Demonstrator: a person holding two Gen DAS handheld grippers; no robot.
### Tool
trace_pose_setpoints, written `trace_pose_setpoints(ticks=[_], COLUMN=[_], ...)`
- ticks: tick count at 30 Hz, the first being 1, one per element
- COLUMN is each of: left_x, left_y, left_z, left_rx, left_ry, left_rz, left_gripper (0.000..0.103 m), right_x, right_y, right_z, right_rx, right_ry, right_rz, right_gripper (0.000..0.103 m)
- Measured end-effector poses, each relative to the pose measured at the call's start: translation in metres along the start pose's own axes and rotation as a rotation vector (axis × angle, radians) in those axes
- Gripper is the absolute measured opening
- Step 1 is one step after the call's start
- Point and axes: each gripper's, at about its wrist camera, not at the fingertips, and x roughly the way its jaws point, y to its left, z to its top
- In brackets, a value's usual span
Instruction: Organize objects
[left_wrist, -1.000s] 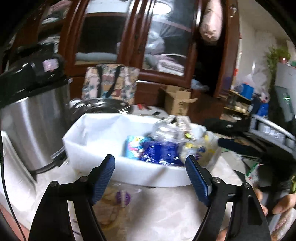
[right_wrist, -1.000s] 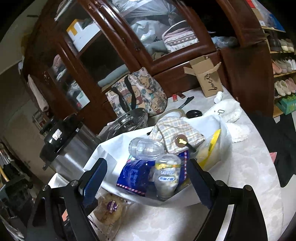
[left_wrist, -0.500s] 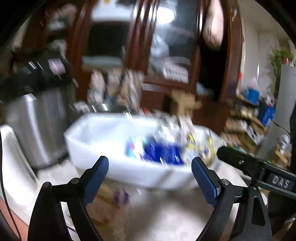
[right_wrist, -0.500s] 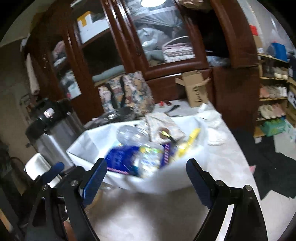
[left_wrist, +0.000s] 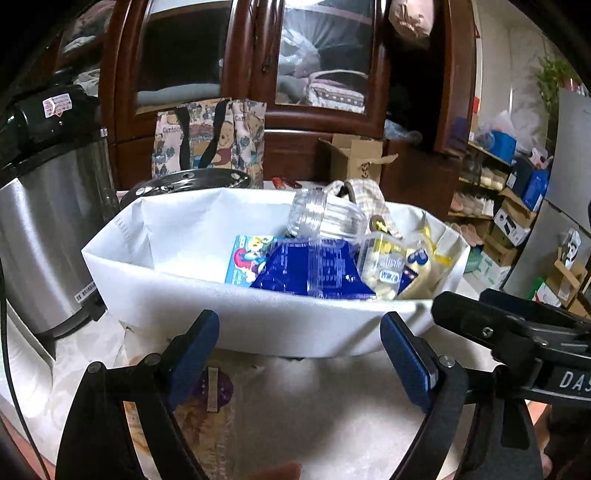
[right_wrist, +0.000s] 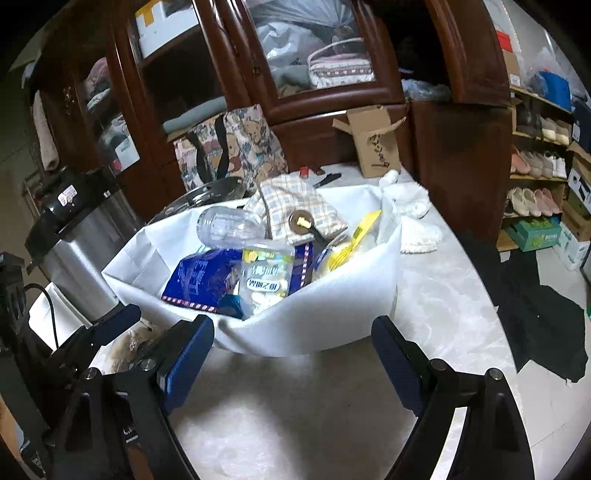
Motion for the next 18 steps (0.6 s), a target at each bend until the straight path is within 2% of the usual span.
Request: trace_pose_setpoints(ticks=[3,18], left_x=[-0.0015,-0.0058], left_y=[0.0012,0.0027], left_z=[-0.0033,-0.0022], left_rx=[-0.022,-0.050], left_ry=[0.000,-0.024], left_rz=[0.007,0.021], left_gripper=[0.088,0.088], right_x=[0.0025,-0.0007], right_y=[0.0027,0.0017], right_z=[-0.0023,-0.0025], right_rx=[-0.011,0.006], right_ry=[0.006,-0.004], right_rz=[-0.020,0.010], right_gripper=[0.088,0.088])
